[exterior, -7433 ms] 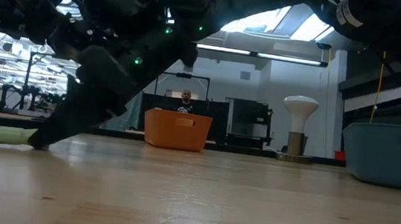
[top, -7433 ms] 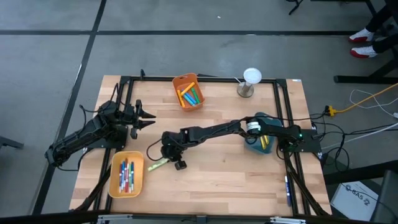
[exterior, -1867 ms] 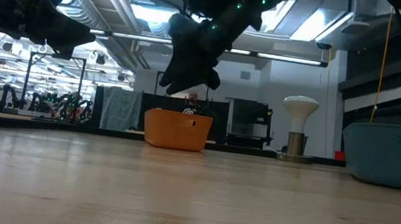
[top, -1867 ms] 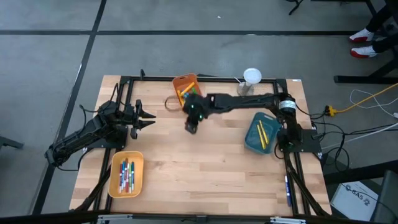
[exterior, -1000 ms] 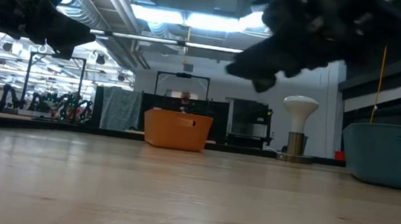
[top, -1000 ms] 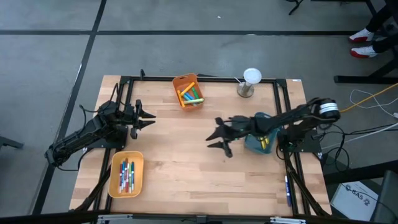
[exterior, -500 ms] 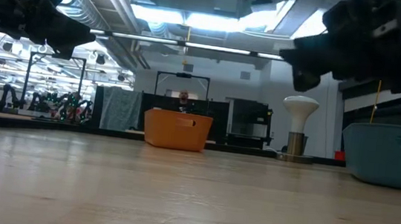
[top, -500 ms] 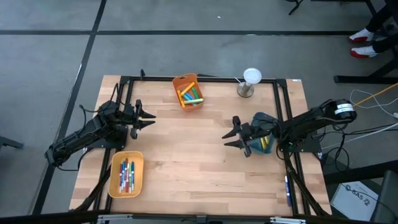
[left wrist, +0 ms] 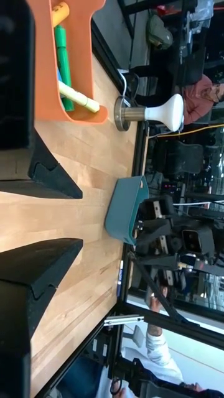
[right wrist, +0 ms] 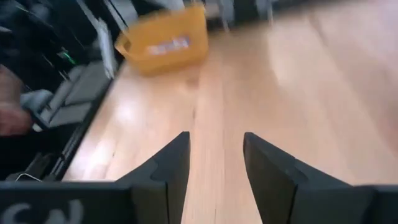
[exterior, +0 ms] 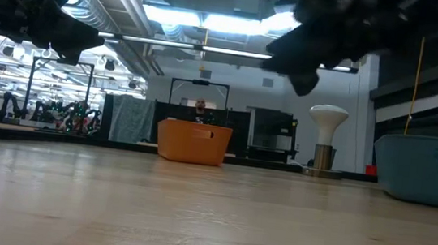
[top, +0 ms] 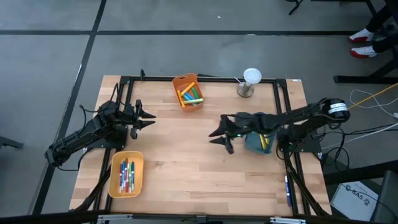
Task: Pick & Place Markers
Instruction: Put the dark blue marker pen into the yellow bin
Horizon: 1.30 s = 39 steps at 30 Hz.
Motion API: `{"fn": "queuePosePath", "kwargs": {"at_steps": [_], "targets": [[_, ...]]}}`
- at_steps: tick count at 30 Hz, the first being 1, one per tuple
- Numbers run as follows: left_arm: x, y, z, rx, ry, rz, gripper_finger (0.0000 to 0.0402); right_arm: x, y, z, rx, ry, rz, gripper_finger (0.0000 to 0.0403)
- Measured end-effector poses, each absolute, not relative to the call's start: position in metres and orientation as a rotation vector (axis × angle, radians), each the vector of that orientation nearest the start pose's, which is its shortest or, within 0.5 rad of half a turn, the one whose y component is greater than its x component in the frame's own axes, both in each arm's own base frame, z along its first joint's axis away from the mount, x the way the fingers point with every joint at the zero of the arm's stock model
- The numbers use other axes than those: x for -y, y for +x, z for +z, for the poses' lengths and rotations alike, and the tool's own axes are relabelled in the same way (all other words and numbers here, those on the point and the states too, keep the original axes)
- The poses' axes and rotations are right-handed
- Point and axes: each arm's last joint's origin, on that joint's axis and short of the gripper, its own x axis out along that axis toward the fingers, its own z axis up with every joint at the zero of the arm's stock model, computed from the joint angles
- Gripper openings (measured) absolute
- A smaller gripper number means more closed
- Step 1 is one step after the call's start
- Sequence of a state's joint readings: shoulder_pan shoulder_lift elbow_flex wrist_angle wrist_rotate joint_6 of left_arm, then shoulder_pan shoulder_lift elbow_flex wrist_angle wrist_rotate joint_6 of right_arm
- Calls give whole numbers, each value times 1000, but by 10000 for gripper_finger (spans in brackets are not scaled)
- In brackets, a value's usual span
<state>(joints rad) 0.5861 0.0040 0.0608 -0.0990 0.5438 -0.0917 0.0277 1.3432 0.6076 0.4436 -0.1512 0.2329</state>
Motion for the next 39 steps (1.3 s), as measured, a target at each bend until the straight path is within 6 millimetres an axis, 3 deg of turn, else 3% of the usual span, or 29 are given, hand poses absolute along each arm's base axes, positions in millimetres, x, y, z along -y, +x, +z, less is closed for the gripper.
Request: {"fn": "queuePosePath", "kwargs": {"at_steps": [4,8,15,20,30,34,39], "targets": [[-37,83,174,-34,-114,44,111,-13,304,225,-507,365,98,149],[-37,83,174,-34,-114,44,110,-22,333,232,-644,493,174,149],[-37,83,174,-34,-114,44,108,-53,367,223,-960,778,298,149],[-37,83,174,-34,-114,44,111,-79,363,211,-1189,950,252,149],[-37,83,174,-34,-114,44,109,-121,322,195,-1630,1170,-141,149],[-37,83,174,-34,-114,44,111,-137,313,194,-1692,1242,-284,149],[-37,83,174,-34,-114,44,107,-147,309,193,-1625,1256,-436,149]]}}
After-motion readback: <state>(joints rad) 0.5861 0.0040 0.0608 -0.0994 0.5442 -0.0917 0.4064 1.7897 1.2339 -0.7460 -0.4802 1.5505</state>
